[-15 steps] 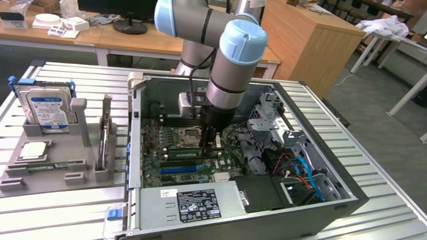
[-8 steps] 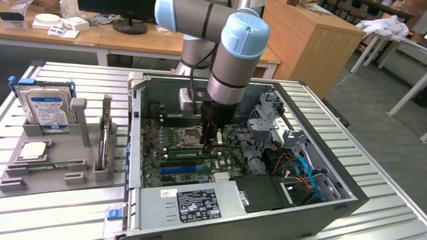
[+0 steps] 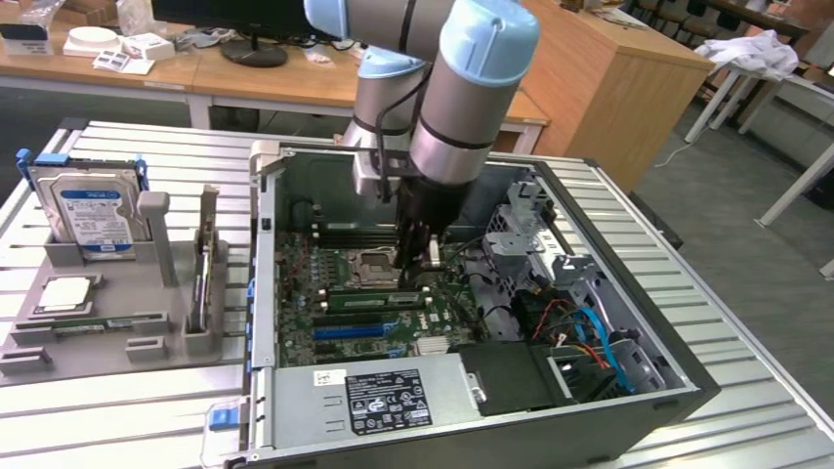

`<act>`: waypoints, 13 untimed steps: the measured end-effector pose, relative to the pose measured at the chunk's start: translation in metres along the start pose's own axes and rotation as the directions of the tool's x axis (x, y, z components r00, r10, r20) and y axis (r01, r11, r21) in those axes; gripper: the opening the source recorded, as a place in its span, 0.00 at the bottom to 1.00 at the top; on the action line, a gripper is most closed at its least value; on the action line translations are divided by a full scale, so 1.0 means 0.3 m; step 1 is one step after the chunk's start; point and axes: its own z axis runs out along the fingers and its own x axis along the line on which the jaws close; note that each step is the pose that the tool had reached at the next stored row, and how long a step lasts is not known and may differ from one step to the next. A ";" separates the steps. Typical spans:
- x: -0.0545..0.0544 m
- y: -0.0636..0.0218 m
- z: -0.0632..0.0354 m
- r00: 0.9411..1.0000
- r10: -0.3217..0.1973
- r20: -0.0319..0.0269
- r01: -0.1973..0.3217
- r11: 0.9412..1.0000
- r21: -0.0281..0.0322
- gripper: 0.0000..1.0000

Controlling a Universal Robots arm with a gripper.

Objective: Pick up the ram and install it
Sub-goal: 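Insert the ram into the slot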

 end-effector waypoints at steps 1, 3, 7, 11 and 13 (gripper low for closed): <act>-0.001 0.000 -0.010 1.000 0.000 0.000 0.000 1.000 0.000 0.37; -0.002 0.000 -0.031 1.000 0.000 0.000 0.000 1.000 0.000 0.37; -0.004 0.001 -0.069 1.000 0.000 0.000 0.000 1.000 0.000 0.37; -0.006 0.002 -0.100 1.000 0.000 0.000 0.000 1.000 0.000 0.37; -0.007 0.002 -0.112 1.000 0.000 0.000 0.000 1.000 0.000 0.37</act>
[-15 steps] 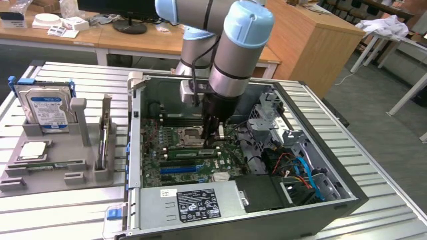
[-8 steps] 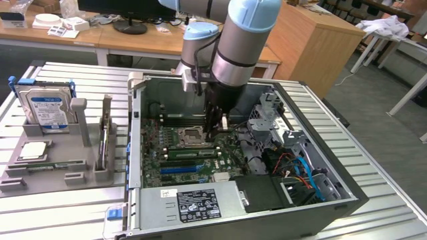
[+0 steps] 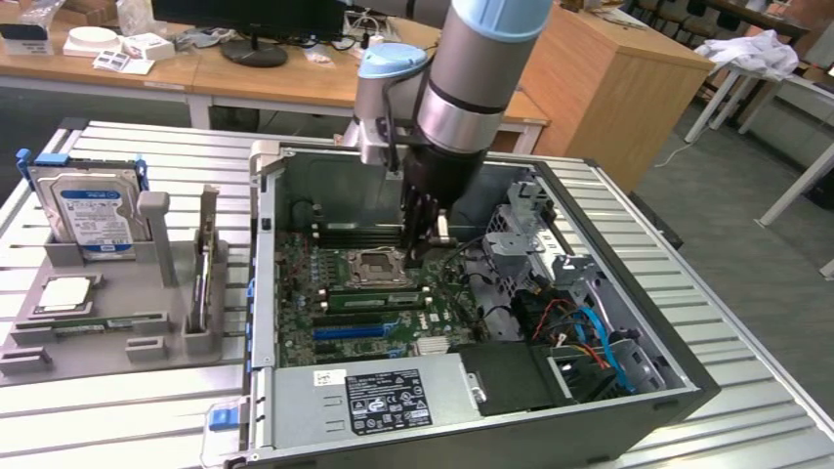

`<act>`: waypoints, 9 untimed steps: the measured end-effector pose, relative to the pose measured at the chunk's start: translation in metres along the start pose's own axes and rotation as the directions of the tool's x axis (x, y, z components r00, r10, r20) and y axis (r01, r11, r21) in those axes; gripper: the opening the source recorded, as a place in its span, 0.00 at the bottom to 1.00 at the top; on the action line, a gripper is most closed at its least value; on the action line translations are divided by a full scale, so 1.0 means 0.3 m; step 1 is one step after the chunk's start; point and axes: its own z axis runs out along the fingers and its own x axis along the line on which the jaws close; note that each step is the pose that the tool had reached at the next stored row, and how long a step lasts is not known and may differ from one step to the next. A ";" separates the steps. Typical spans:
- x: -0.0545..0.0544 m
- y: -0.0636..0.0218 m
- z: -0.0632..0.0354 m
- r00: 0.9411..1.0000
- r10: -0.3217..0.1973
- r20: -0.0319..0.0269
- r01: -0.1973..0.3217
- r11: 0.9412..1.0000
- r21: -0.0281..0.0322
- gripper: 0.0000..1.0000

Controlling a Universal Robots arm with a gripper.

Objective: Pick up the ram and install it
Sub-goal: 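Insert the ram into the slot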

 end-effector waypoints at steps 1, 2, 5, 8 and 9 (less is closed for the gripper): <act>0.000 0.000 -0.006 1.000 0.000 0.000 0.000 1.000 0.000 0.37; -0.001 0.000 -0.010 1.000 0.000 0.000 0.000 1.000 0.000 0.37; -0.001 0.000 -0.023 1.000 0.000 0.000 0.000 1.000 0.000 0.37; -0.002 0.001 -0.037 1.000 0.000 0.000 0.000 1.000 0.000 0.37; -0.002 0.001 -0.042 1.000 0.000 0.000 0.000 1.000 0.000 0.37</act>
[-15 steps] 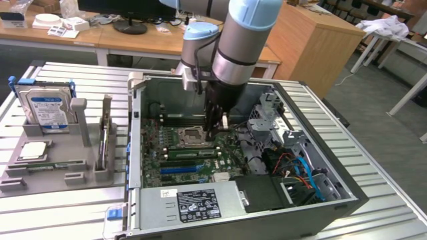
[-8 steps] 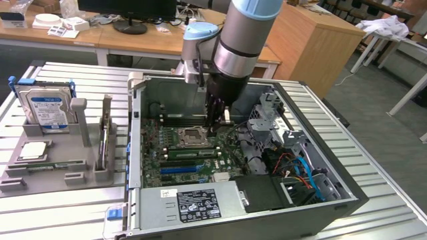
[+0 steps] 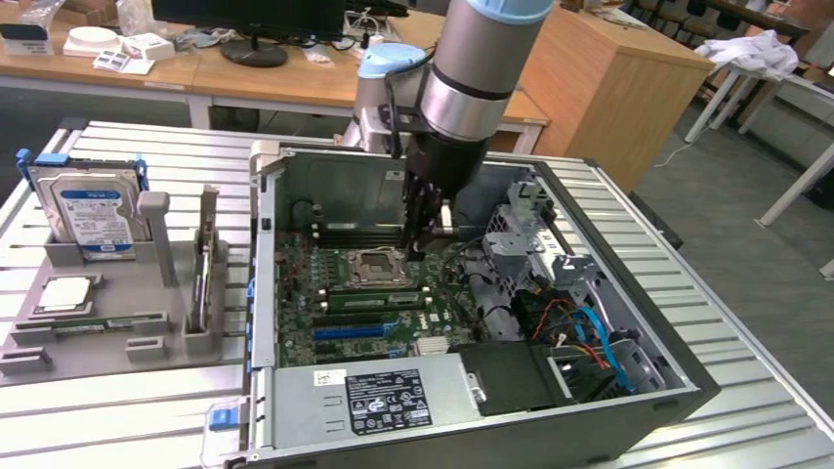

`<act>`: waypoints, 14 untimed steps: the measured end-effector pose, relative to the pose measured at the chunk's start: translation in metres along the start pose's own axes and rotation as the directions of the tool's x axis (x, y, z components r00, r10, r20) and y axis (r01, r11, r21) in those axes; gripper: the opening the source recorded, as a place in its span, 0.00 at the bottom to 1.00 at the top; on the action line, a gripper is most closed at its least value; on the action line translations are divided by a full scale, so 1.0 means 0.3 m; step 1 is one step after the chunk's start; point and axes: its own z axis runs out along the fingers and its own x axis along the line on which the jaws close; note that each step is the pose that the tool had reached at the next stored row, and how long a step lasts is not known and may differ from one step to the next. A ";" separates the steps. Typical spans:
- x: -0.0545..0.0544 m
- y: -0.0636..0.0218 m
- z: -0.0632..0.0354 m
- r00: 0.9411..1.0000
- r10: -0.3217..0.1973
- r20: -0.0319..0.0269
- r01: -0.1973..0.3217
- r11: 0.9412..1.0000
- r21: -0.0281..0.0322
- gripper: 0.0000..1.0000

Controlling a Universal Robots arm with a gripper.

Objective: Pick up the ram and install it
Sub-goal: 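Insert the ram into the slot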

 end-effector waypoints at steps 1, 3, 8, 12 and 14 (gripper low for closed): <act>0.000 0.000 -0.005 1.000 0.000 0.000 0.000 1.000 0.000 0.37; -0.001 0.000 -0.015 1.000 0.000 0.000 0.000 1.000 0.000 0.37; -0.002 0.001 -0.034 1.000 0.000 0.000 0.000 1.000 0.000 0.37; -0.003 0.001 -0.051 1.000 0.000 0.000 0.000 1.000 0.000 0.37; -0.004 0.001 -0.061 1.000 0.000 0.000 0.000 1.000 0.000 0.37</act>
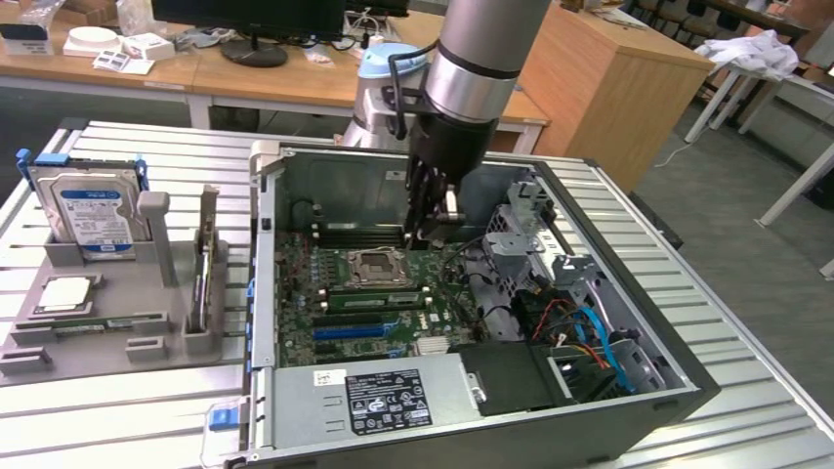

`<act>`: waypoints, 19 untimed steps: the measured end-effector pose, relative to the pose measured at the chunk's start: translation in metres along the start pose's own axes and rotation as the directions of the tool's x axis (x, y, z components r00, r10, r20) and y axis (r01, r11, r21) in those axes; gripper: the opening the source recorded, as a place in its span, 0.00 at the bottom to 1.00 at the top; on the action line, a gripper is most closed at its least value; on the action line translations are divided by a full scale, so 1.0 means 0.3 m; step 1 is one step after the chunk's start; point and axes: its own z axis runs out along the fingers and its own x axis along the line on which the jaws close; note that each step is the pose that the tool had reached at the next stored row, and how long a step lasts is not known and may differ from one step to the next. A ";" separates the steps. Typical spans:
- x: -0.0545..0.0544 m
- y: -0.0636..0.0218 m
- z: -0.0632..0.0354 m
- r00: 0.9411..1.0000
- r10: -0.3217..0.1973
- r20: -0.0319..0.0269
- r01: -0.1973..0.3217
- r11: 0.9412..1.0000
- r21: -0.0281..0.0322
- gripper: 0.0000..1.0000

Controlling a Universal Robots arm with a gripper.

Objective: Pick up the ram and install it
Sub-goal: 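Insert the ram into the slot, then press down the ram until it locks into place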

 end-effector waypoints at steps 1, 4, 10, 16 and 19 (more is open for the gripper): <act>0.000 0.000 -0.005 1.000 0.000 0.000 0.000 1.000 0.000 0.37; -0.001 0.000 -0.019 1.000 0.000 0.000 0.000 1.000 0.000 0.37; -0.003 0.001 -0.046 1.000 0.000 0.000 0.000 1.000 0.000 0.37; -0.003 0.001 -0.053 1.000 0.000 0.000 0.000 1.000 0.000 0.37; -0.003 0.001 -0.053 1.000 0.000 0.000 0.000 1.000 0.000 0.37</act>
